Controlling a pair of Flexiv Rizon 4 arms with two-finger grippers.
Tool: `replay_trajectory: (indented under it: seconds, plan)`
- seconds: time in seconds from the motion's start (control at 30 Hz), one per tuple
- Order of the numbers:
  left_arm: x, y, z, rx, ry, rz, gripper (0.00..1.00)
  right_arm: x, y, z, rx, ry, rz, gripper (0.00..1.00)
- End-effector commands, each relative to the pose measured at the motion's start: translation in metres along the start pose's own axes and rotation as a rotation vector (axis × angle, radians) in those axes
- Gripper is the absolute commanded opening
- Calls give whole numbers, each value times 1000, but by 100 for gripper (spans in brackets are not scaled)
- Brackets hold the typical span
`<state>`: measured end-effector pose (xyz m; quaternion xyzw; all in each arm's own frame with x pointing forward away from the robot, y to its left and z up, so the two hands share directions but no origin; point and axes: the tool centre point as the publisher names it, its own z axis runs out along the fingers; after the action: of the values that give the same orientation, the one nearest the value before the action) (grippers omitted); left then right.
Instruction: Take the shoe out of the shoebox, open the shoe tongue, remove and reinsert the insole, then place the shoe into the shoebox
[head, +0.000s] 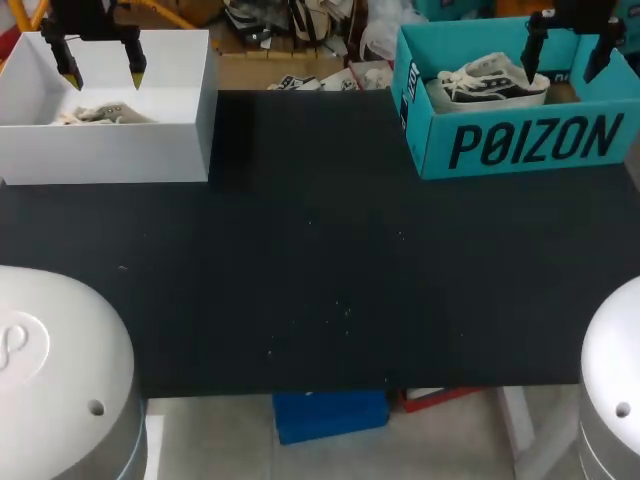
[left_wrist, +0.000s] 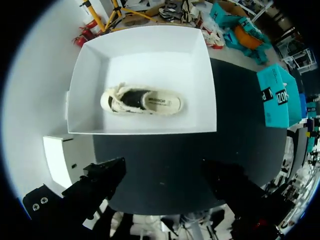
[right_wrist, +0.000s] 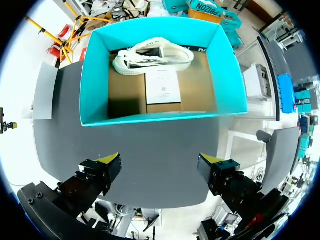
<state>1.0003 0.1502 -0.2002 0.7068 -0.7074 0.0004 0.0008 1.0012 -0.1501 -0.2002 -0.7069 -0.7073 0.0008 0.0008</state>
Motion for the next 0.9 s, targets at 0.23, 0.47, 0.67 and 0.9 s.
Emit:
replay_trajectory:
  seconds: [0.23,0.47,0.67,0.9]
  plan:
    - [0,0,0,0,0,0,100,-1,-5,-1,-46,-49,-168,100]
    - [0,0,0,0,0,0,100,11,7,-11,-195,-122,-691,100]
    - [0,0,0,0,0,0,100,16,3,-18,-258,-110,-891,100]
    - [0,0,0,0,0,0,100,16,3,-18,-258,-110,-891,100]
